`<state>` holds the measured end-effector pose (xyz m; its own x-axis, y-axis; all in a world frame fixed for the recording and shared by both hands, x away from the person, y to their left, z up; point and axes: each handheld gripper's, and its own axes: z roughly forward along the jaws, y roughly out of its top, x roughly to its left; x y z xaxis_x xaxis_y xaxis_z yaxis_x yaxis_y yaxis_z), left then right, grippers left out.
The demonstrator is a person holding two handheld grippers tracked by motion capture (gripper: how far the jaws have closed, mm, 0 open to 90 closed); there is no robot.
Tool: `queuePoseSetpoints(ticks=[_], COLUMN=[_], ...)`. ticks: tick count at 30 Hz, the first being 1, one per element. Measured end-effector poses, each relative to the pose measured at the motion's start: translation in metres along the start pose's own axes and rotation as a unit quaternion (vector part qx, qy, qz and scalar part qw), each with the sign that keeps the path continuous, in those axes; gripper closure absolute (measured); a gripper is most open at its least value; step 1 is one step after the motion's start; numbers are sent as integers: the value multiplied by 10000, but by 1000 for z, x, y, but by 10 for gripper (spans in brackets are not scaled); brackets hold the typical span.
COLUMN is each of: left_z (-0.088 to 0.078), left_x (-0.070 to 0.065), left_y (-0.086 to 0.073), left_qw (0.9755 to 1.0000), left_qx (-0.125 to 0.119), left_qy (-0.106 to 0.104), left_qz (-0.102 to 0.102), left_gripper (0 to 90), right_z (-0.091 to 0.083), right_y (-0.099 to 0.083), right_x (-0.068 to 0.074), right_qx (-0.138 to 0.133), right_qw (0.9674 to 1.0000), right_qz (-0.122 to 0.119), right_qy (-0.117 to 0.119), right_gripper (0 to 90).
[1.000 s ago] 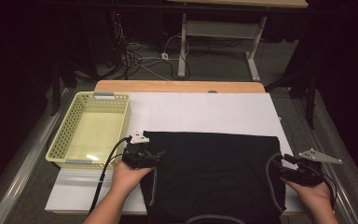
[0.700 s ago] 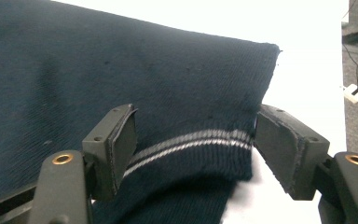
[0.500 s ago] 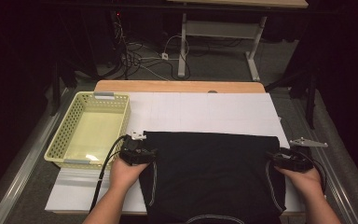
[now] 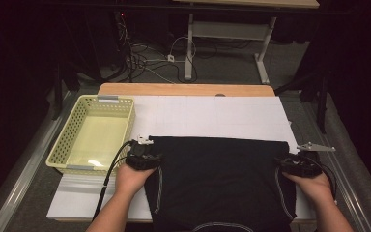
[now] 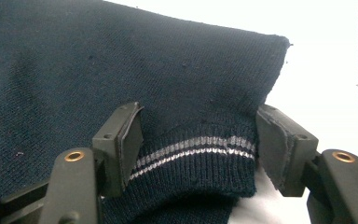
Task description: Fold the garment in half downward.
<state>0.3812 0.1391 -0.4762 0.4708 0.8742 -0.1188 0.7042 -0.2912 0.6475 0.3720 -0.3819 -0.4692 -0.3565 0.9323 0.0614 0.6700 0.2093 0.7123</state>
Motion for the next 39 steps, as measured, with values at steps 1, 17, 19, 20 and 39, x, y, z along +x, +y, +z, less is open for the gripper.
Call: queuePoseSetpoints(ticks=[1,17,19,20,39], left_z=[0,1,0,0,-27], left_x=[-1,-8,-11,-11,-7], left_y=[0,-2,-3,-3,74], left_qw=[10000,9988,9986,9986,9946], left_qx=[-17,-145,-187,-187,-896], left_qy=[-33,-409,-403,-403,-69], left_qz=[-1,226,303,303,517], left_gripper=[462,708,717,721,726], right_z=[0,-1,-1,-1,-33], right_y=[0,-1,-2,-2,71], right_x=[0,2,4,4,4], right_qx=[-5,-67,-74,-74,-1149], right_qw=[10000,9997,9992,9992,9917], right_qz=[4,-67,-109,-109,-504], right_qy=[7,220,389,389,-265], right_gripper=[363,664,730,730,770])
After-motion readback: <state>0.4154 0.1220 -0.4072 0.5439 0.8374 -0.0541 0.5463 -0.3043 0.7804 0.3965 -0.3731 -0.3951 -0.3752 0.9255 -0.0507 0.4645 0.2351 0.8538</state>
